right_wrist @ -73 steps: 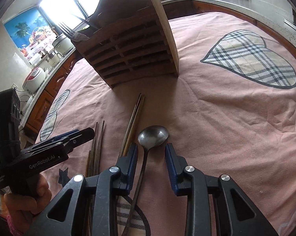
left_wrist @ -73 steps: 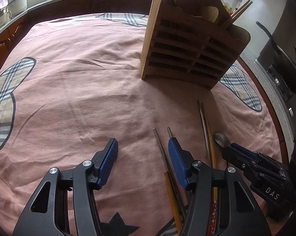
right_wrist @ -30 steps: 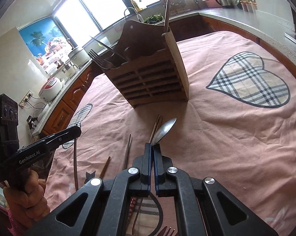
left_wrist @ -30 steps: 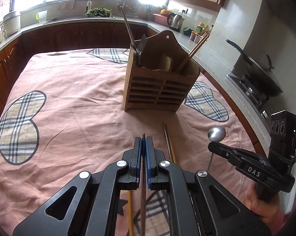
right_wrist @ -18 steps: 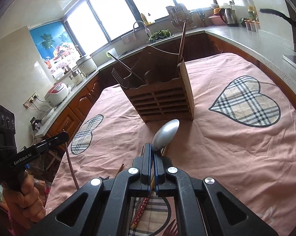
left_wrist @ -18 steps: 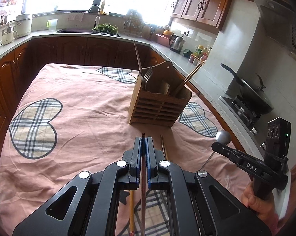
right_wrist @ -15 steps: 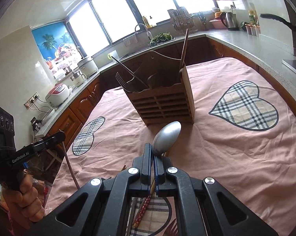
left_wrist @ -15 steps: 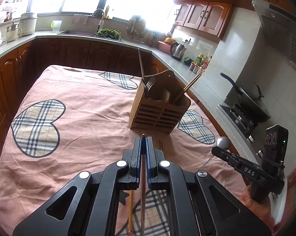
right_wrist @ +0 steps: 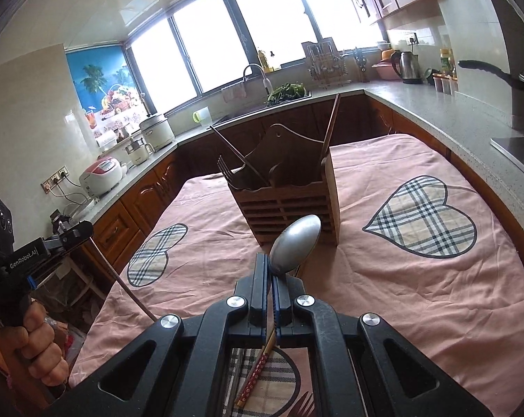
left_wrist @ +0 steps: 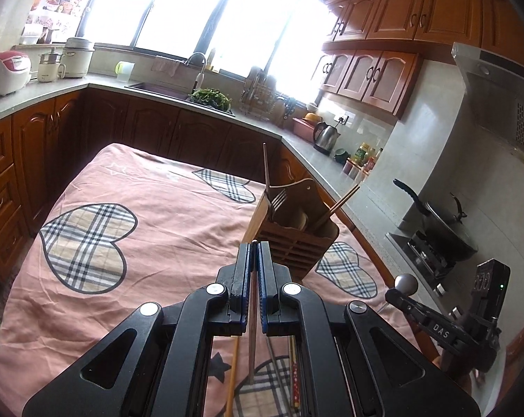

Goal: Organize utensils
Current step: 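Lift and carry the metal chopstick with the left tool while the right tool carries the spoon to the holder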

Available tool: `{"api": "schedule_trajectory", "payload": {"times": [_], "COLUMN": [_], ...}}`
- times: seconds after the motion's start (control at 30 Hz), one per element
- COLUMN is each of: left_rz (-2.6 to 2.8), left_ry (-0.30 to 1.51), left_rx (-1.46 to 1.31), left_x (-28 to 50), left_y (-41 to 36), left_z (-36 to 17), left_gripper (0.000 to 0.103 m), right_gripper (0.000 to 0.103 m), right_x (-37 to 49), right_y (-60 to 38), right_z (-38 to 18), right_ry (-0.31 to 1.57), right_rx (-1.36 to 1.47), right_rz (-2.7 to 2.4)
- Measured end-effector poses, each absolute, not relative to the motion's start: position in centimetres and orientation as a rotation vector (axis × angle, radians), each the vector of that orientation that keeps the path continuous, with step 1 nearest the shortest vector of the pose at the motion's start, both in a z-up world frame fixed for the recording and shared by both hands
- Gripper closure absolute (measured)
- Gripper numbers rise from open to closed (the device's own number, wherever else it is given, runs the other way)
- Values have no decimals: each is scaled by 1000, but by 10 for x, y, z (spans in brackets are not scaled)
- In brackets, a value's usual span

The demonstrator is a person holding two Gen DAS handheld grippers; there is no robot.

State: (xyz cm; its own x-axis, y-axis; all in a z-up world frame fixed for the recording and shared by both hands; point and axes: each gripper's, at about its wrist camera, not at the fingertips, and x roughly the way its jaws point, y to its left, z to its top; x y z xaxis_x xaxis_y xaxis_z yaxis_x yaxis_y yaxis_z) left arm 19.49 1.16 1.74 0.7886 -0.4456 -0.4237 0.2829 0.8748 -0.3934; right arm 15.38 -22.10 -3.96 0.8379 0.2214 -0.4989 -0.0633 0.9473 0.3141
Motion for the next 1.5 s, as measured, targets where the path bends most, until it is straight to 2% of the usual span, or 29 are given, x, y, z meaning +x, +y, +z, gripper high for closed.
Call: {"api": "schedule_trajectory", "payload": {"times": [0.8,1.23,1.5], "left_rz": [-401,-387,-327], "left_ry": [354,273,233], "left_rx": [-458,-511,-501], "left_x": [230,298,343], "left_y": [10,-11,-37], "left_z": [72,102,96], "left_gripper": [100,100,100], "right_gripper": [101,101,101], "right_x": [184,231,265], "right_y": [-251,-263,-260], "right_z": [1,33,36], "right_ry": [396,288,250], "right_rx": [242,190,142], "right_rz": [46,-19,-38]}}
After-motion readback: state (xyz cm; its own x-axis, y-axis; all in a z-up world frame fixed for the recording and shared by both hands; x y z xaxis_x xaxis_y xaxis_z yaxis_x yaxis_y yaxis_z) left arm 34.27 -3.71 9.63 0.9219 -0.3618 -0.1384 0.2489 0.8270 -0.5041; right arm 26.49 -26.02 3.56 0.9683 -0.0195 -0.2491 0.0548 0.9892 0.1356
